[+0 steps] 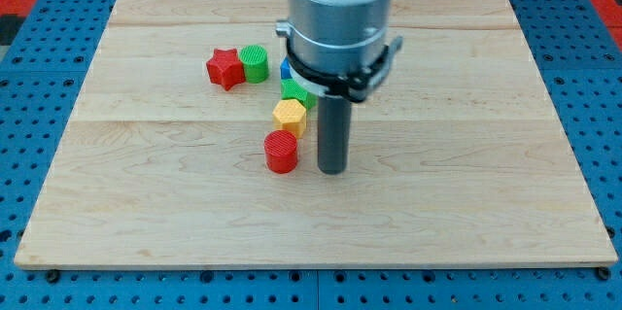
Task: Slide the red circle below the yellow hexagon
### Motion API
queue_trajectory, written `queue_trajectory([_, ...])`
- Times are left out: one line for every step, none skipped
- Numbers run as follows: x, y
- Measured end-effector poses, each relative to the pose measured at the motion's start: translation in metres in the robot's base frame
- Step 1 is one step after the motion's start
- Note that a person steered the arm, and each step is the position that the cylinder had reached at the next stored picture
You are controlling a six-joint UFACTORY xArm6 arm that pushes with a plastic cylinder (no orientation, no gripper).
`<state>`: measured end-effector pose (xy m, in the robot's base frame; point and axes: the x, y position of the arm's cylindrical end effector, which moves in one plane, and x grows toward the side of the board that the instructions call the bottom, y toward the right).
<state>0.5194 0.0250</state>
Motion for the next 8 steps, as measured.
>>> queue_trajectory([0.023,-0.008])
queue_trajectory([0.03,-0.039])
queue_trajectory([0.028,-0.061])
queue_trajectory([0.015,-0.067])
queue_trajectory([0.009,-0.07])
queue_trajectory([0.006,-0.07])
queue_trajectory([0.003,-0.07])
queue_trajectory([-0.004,-0.07])
